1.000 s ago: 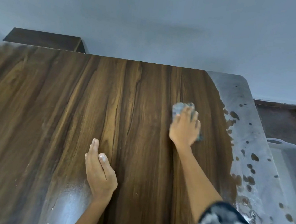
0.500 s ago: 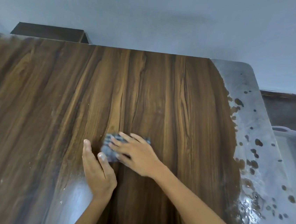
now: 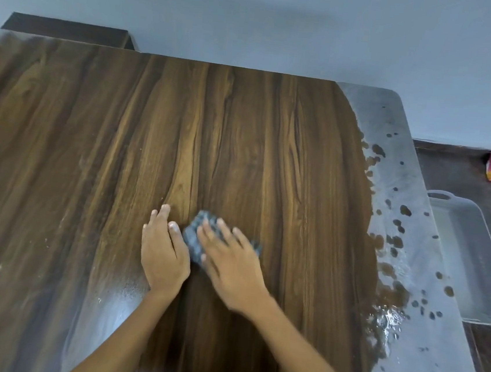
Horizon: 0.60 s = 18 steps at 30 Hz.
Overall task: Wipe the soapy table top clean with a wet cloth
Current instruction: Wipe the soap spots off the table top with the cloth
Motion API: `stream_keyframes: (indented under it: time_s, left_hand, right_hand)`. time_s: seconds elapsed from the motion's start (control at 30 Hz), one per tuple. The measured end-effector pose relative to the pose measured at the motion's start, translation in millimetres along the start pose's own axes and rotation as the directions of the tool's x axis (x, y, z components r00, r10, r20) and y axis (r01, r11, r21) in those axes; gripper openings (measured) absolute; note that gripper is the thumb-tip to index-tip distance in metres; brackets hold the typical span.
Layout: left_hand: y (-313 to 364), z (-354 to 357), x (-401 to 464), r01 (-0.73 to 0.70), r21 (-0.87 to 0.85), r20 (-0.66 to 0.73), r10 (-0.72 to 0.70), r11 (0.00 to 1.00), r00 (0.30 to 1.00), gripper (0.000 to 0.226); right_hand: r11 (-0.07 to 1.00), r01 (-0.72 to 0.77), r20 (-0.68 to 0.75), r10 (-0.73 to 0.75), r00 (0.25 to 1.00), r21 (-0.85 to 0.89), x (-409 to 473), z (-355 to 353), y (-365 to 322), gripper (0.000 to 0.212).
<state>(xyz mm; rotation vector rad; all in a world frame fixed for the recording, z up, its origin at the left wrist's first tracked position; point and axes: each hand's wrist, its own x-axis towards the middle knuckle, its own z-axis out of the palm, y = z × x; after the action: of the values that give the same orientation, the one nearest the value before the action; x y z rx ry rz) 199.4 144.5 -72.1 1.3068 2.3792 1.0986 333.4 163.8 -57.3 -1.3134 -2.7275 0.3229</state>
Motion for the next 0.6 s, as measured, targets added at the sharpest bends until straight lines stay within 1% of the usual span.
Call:
stream_keyframes:
  time_s: [0.03, 0.07, 0.1, 0.13, 0.17, 0.2, 0.23, 0.27, 0.33, 0.37, 0.4, 0.43, 0.47, 0.5, 0.53, 0.6]
  left_hand:
    - [-1, -1, -2, -0.020, -0.006, 0.015, 0.020, 1.000, 1.000, 0.047]
    - [-3, -2, -4, -0.043, -0.002, 0.034, 0.043, 0.999, 0.998, 0.049]
    - [-4, -3, -5, -0.061, 0.002, 0.050, 0.061, 0.998, 0.997, 0.050]
    - [-4, -4, -7, -0.067, 0.004, 0.062, 0.067, 0.998, 0.996, 0.051]
    - [-4, -5, -8, -0.065, 0.004, 0.069, 0.065, 0.998, 0.996, 0.052]
    - [-4, -5, -8, -0.063, 0.005, 0.074, 0.062, 0.998, 0.995, 0.053]
    - [-4, -5, -8, -0.062, 0.008, 0.078, 0.061, 0.998, 0.995, 0.054]
    - [-4, -5, -8, -0.064, 0.012, 0.081, 0.063, 0.998, 0.995, 0.054]
    - [-4, -6, -9, -0.067, 0.010, 0.086, 0.066, 0.998, 0.994, 0.053]
    - [-4, -7, -11, -0.065, -0.005, 0.083, 0.065, 0.998, 0.994, 0.053]
    - [-4, -9, -13, -0.060, -0.025, 0.075, 0.062, 0.998, 0.995, 0.053]
    - [-3, -11, -16, -0.054, -0.046, 0.059, 0.057, 0.997, 0.997, 0.052]
    - [-3, -14, -20, -0.043, -0.068, 0.036, 0.046, 0.997, 0.998, 0.052]
    - [-3, -17, -24, -0.021, -0.088, 0.003, 0.021, 0.996, 1.000, 0.053]
    - [-3, -19, -28, 0.016, -0.110, -0.036, -0.020, 0.994, 0.999, 0.054]
    - [-6, -24, -34, 0.106, -0.166, -0.112, -0.125, 0.980, 0.986, 0.058]
  right_hand:
    - [1.000, 0.016, 0.015, -0.016, 1.000, 0.010, -27, 1, -4, 0.046]
    - [1.000, -0.006, 0.024, 0.005, 1.000, 0.014, -53, 1, -5, 0.046]
    - [0.998, -0.067, 0.019, 0.066, 0.998, 0.013, -77, -1, -1, 0.046]
    - [0.987, -0.163, -0.019, 0.163, 0.986, 0.011, -94, -3, 8, 0.047]
    - [0.953, -0.300, -0.069, 0.301, 0.951, 0.033, -106, -7, 21, 0.048]
    - [0.888, -0.454, -0.118, 0.460, 0.880, 0.076, -109, -11, 38, 0.049]
    - [0.800, -0.588, -0.155, 0.600, 0.785, 0.118, -104, -17, 58, 0.051]
    - [0.713, -0.688, -0.182, 0.701, 0.690, 0.137, -92, -23, 79, 0.052]
    - [0.563, -0.814, -0.186, 0.823, 0.536, 0.146, -47, -37, 116, 0.052]
    - [0.514, -0.842, -0.172, 0.855, 0.488, 0.163, -18, -42, 129, 0.053]
    - [0.505, -0.845, -0.170, 0.861, 0.480, 0.175, 12, -45, 135, 0.054]
    - [0.538, -0.825, -0.177, 0.841, 0.512, 0.173, 43, -45, 135, 0.054]
    - [0.600, -0.784, -0.183, 0.798, 0.574, 0.158, 71, -42, 127, 0.054]
    - [0.676, -0.724, -0.173, 0.736, 0.654, 0.139, 96, -36, 113, 0.055]
    - [0.760, -0.639, -0.149, 0.650, 0.745, 0.121, 116, -29, 92, 0.056]
    - [0.911, -0.404, -0.118, 0.412, 0.904, 0.080, 136, -14, 39, 0.056]
